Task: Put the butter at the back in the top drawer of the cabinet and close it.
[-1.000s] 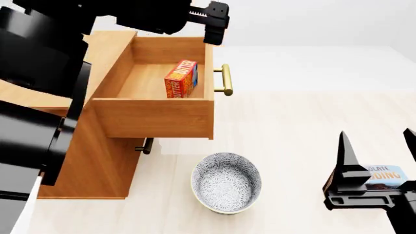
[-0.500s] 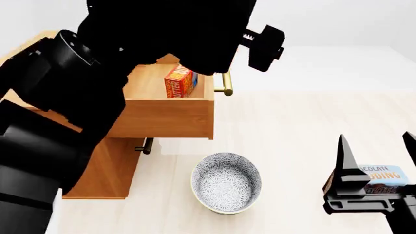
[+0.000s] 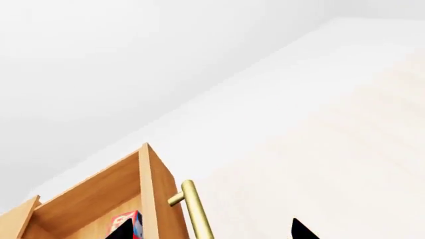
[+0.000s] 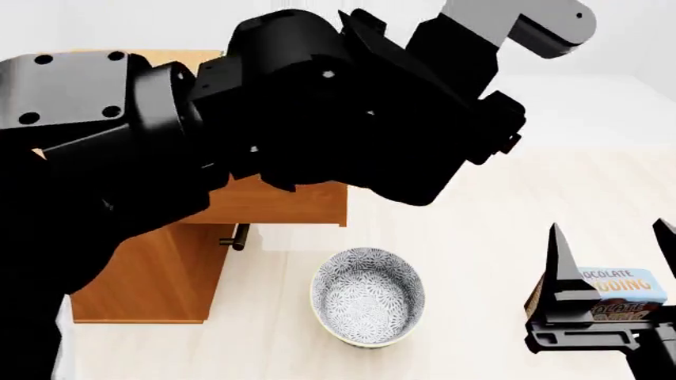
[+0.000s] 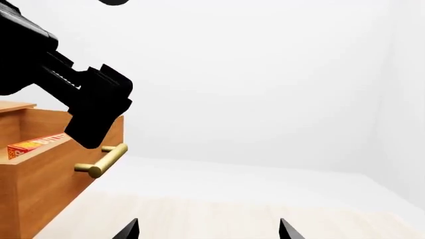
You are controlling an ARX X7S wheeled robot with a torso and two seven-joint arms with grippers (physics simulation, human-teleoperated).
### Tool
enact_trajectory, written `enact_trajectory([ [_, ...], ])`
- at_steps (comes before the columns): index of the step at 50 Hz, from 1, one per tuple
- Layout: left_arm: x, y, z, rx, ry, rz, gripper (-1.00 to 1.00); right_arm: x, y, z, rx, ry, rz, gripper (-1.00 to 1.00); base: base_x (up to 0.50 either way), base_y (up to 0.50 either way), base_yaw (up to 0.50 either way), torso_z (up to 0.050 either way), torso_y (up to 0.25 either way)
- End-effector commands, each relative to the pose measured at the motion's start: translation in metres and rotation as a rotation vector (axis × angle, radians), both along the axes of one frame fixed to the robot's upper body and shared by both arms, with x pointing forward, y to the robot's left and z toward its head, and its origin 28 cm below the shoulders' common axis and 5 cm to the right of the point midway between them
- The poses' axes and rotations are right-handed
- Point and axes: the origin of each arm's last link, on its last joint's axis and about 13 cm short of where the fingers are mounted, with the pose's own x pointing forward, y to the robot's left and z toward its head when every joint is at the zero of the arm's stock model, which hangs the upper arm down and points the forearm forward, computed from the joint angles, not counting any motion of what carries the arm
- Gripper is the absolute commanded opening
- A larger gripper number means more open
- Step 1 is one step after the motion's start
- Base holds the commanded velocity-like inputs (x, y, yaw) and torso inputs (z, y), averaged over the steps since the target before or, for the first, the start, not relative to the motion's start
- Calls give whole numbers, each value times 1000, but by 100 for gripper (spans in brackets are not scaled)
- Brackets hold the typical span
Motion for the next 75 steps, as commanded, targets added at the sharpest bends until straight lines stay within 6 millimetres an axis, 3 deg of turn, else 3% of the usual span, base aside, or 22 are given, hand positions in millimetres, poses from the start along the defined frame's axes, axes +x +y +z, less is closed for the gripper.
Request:
enact_trajectory([
  [1,-4,-3,-17,27,40,-46,100,0,0,-1,0,0,-2,100,0,0,0,0,0],
  [26,10,3,-45,64,163,-131,100,0,-2,-4,2,3,-15,100,0,0,0,0,0],
  [38,23,13,-60,130,242,-14,100,0,-2,-3,1,0,-16,100,0,0,0,0,0],
  [49,26,17,-74,175,302,-13,100,0,-2,-4,0,-3,-16,100,0,0,0,0,0],
  [75,39,34,-93,320,364,171,100,0,-1,-3,-3,-7,-17,100,0,0,0,0,0],
])
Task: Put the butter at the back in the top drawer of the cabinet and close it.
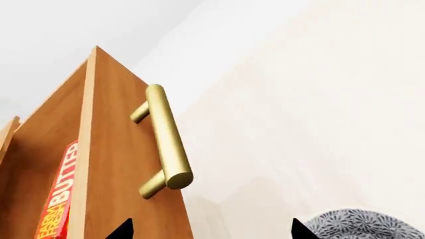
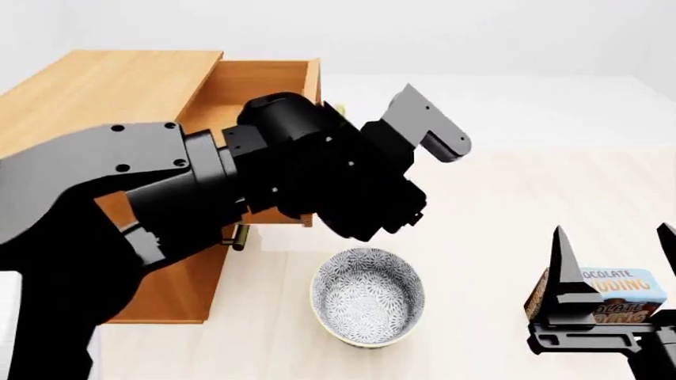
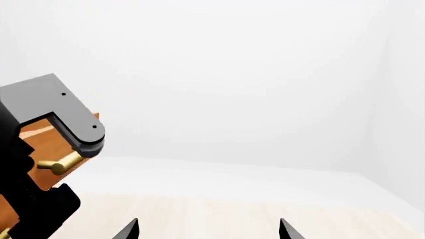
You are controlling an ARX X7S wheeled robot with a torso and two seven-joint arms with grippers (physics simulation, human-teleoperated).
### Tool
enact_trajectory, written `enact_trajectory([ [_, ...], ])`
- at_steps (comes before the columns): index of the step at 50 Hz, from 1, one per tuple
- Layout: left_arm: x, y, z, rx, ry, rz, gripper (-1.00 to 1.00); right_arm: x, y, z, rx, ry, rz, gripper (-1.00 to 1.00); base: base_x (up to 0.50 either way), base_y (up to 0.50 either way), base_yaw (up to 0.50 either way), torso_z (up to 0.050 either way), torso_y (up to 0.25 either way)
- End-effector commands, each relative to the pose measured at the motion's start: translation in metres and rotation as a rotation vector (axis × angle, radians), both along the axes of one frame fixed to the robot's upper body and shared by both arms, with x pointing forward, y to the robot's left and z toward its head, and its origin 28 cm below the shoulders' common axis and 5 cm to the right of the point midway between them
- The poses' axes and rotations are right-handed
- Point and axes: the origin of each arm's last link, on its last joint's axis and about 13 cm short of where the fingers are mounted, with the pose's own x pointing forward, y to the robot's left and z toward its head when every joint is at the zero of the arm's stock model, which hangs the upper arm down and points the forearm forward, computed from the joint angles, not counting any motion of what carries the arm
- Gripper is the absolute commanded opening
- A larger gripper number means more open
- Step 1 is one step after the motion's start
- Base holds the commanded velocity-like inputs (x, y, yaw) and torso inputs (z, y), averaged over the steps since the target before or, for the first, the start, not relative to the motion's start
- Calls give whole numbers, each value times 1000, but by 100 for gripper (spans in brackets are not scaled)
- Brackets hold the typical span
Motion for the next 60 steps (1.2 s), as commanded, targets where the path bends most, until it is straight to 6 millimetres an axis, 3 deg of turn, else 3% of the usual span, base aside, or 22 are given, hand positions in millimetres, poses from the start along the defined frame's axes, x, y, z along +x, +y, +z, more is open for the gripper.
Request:
enact_trajectory([
  [1,2,6,-21,44,112,67,100,0,0,1,-3,-4,0,100,0,0,0,0,0],
  [36,41,40,-36,153,53,240,100,-2,5,9,-17,-8,13,100,0,0,0,0,0],
  [48,42,67,-40,186,34,303,100,-2,5,10,-20,-8,21,100,0,0,0,0,0],
  [60,37,98,-58,233,42,362,100,-1,6,12,-21,-10,23,100,0,0,0,0,0],
])
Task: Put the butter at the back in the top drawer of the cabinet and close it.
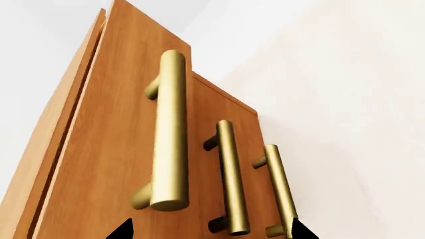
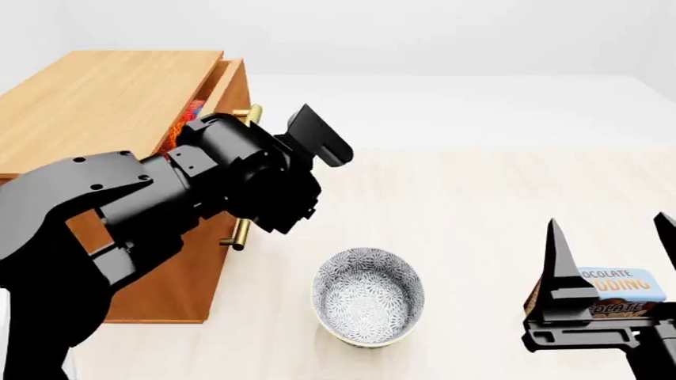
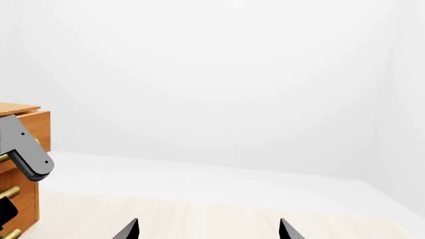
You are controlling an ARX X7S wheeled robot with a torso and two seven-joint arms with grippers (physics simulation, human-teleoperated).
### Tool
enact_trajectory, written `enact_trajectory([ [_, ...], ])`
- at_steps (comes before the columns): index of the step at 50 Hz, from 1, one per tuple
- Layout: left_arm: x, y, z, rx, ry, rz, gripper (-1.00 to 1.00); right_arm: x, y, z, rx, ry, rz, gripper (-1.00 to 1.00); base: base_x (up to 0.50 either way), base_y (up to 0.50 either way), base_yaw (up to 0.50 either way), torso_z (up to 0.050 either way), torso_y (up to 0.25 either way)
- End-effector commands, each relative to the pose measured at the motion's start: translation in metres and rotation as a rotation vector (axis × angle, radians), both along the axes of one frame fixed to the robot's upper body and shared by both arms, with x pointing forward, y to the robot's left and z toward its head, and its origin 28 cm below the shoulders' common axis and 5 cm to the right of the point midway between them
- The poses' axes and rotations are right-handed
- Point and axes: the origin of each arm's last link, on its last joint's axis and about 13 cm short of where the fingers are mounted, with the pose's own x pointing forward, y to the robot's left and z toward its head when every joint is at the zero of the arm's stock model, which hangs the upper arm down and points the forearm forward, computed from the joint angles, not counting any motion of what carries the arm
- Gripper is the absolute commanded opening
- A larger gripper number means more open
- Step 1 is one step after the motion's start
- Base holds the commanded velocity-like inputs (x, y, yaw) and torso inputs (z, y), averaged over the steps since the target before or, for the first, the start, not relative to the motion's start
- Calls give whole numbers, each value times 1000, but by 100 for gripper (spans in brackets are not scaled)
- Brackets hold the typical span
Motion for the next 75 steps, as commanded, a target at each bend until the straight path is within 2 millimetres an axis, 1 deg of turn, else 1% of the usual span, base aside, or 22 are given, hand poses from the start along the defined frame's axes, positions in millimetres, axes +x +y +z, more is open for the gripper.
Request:
enact_trajectory([
  [1,-7,27,-18,0,50,48,100,0,1,2,-2,-3,3,100,0,0,0,0,0],
  [6,-8,36,-22,17,47,71,100,-1,2,4,-5,-5,7,100,0,0,0,0,0],
  [14,-5,49,-32,82,40,135,100,0,2,5,-6,-7,11,100,0,0,0,0,0],
  [30,-5,60,-24,164,-25,219,100,-1,2,5,-7,-9,15,100,-2,2,4,0,0],
  [33,-7,60,-24,159,-28,213,100,-1,3,5,-8,-9,17,100,-4,3,7,0,0],
  [36,-11,59,-22,116,-22,182,100,-2,3,6,-9,-10,17,100,0,3,7,0,0],
  [39,-20,56,-17,16,-16,110,100,-2,3,6,-9,-10,18,100,-4,3,7,0,0],
  [45,-48,50,-8,-231,-1,-74,100,-2,3,6,-10,-10,20,100,0,1,1,0,0],
  [51,-76,50,4,-391,-50,-215,100,-3,4,6,-12,-10,22,100,0,0,0,0,0],
  [56,-98,52,14,-468,-105,-297,100,-4,5,7,-14,-9,26,100,0,0,0,0,0],
  [61,-122,59,23,-547,-181,-359,100,-4,5,7,-15,-9,30,100,0,0,0,0,0],
  [65,-137,66,28,-600,-234,-395,100,-3,5,8,-16,-8,33,100,0,0,0,0,0],
  [75,-162,89,38,-705,-396,-465,100,-2,3,6,-13,-1,34,100,0,0,0,0,0],
])
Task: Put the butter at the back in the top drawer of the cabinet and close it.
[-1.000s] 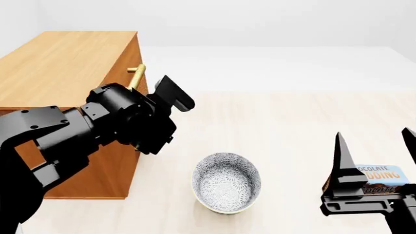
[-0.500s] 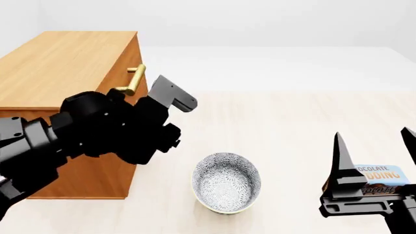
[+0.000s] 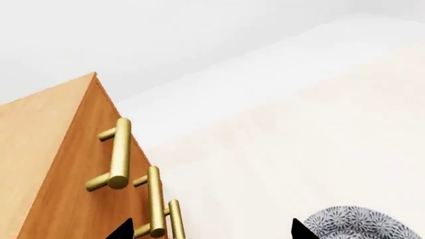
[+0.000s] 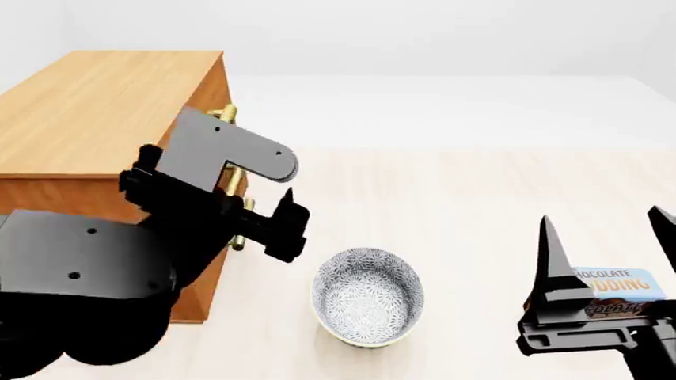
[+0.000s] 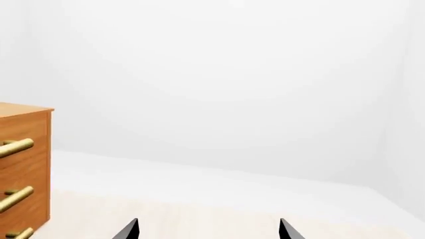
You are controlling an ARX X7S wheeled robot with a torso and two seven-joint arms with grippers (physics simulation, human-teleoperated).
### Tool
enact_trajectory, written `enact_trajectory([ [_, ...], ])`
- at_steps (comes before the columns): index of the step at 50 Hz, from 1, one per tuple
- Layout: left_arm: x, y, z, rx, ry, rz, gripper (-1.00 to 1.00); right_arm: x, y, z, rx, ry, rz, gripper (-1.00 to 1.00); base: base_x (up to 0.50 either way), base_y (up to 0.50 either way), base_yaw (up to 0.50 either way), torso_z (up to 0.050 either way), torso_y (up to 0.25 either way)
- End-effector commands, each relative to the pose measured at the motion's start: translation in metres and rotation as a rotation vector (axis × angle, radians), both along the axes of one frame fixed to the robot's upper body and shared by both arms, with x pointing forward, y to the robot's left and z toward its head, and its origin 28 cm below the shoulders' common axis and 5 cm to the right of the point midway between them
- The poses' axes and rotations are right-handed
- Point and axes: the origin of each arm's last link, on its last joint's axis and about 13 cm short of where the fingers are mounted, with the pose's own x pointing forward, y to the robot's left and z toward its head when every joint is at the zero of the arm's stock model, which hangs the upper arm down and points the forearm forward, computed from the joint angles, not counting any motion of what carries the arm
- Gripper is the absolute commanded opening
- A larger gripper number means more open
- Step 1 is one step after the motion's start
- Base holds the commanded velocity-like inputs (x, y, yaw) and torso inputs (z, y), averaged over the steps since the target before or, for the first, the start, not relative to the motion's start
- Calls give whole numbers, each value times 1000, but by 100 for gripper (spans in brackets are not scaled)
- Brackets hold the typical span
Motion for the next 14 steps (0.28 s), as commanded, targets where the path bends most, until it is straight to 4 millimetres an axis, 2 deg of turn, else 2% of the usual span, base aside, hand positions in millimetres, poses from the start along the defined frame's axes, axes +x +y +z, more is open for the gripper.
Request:
enact_trajectory([
  [1,-38,23,13,-140,-165,-74,100,1,-1,-1,2,6,5,100,0,0,0,0,0],
  [14,-57,49,21,-224,-323,-94,100,3,-2,1,8,1,5,100,0,0,0,0,0],
])
